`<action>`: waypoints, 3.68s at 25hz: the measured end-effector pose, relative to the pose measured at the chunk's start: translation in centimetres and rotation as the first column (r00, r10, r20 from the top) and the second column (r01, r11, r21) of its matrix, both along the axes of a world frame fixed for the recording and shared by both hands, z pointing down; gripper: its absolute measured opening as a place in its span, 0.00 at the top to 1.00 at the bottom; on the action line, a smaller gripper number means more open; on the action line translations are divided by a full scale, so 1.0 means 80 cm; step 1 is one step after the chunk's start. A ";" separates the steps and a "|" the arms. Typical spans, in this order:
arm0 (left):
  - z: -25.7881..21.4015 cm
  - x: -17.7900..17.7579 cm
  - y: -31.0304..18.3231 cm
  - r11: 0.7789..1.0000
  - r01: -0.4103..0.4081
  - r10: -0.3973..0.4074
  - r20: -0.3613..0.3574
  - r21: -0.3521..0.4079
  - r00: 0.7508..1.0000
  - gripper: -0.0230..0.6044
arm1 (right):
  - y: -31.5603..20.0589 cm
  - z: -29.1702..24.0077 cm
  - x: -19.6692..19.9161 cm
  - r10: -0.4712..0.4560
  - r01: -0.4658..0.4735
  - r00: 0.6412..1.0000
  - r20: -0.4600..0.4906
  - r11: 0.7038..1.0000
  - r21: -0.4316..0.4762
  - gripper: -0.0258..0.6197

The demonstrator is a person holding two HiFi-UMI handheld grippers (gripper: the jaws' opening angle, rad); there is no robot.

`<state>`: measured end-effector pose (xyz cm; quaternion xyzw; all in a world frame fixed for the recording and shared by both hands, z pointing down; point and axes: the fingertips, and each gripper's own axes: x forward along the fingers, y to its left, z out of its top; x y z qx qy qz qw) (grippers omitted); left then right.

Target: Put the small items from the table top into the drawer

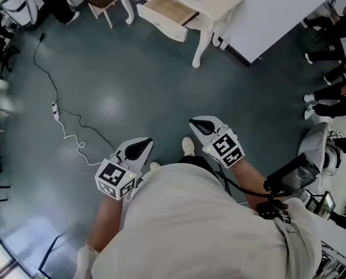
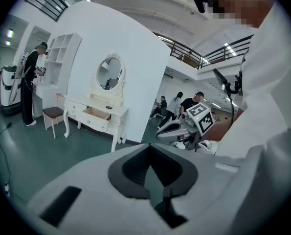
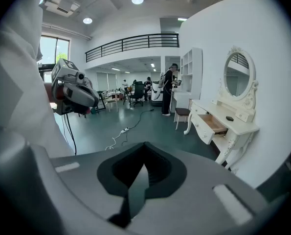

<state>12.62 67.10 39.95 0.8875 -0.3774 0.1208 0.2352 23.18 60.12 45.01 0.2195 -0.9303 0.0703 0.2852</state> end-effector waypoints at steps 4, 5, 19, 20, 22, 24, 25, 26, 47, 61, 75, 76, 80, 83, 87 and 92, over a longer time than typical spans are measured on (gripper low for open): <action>0.002 -0.041 0.017 1.000 0.002 -0.002 -0.004 -0.001 1.000 0.96 | 0.018 -0.002 -0.037 0.003 -0.003 1.000 -0.002 1.000 -0.005 0.96; 0.002 -0.048 0.020 1.000 -0.005 0.005 -0.003 0.000 1.000 0.96 | 0.023 -0.001 -0.045 0.004 -0.004 1.000 -0.003 1.000 -0.009 0.96; 0.034 -0.094 0.000 0.998 -0.056 0.056 -0.029 -0.020 0.998 0.96 | 0.021 0.020 -0.075 0.088 -0.090 0.996 -0.029 0.994 -0.060 0.96; 0.035 -0.095 -0.010 0.998 -0.061 0.060 -0.023 -0.020 0.998 0.96 | 0.009 0.021 -0.078 0.091 -0.092 0.996 -0.022 0.994 -0.058 0.96; 0.033 -0.098 -0.032 0.998 -0.063 0.063 -0.005 -0.019 0.998 0.96 | -0.018 0.023 -0.084 0.090 -0.091 0.996 -0.010 0.994 -0.058 0.92; 0.025 -0.100 -0.068 0.999 -0.047 0.047 0.010 -0.016 0.999 0.96 | -0.061 0.023 -0.089 0.087 -0.087 0.996 0.004 0.994 -0.060 0.87; 0.021 -0.099 -0.091 0.999 -0.038 0.038 0.017 -0.014 0.999 0.96 | -0.088 0.021 -0.090 0.085 -0.084 0.996 0.012 0.995 -0.057 0.85; 0.017 -0.096 -0.115 0.999 -0.032 0.032 0.029 -0.012 0.999 0.96 | -0.117 0.019 -0.089 0.082 -0.081 0.996 0.022 0.995 -0.054 0.83; 0.016 -0.133 -0.459 0.999 -0.031 0.032 0.046 -0.014 0.998 0.96 | -0.458 0.048 -0.126 0.094 -0.092 0.995 0.025 0.993 -0.079 0.80; 0.013 -0.288 -0.658 0.946 -0.323 0.323 0.002 -0.001 0.946 0.96 | -0.677 0.036 -0.233 0.347 -0.348 0.937 -0.044 0.937 -0.016 0.78; 0.004 -0.274 -0.867 0.960 -0.278 0.278 0.000 -0.010 0.960 0.96 | -0.939 0.072 -0.083 0.535 -0.534 0.833 -0.145 0.844 0.047 0.67; -0.001 -0.269 -0.883 0.964 -0.267 0.267 0.003 -0.009 0.964 0.96 | -0.959 0.075 -0.071 0.538 -0.537 0.830 -0.148 0.842 0.049 0.66; -0.016 -0.248 -0.938 0.973 -0.230 0.230 0.023 -0.007 0.973 0.96 | -1.033 0.097 -0.025 0.533 -0.534 0.827 -0.177 0.844 0.045 0.60; -0.018 -0.230 -0.972 0.979 -0.206 0.206 0.045 -0.009 0.978 0.96 | -1.086 0.120 0.005 0.525 -0.530 0.828 -0.196 0.848 0.031 0.55; 0.006 -0.208 -1.014 0.988 -0.153 0.155 0.079 -0.034 0.985 0.96 | -1.155 0.173 0.037 0.505 -0.516 0.838 -0.205 0.856 -0.002 0.47; 0.012 -0.199 -1.036 0.994 -0.101 0.105 0.098 -0.051 0.990 0.96 | -1.206 0.212 0.047 0.480 -0.500 0.847 -0.227 0.865 -0.036 0.42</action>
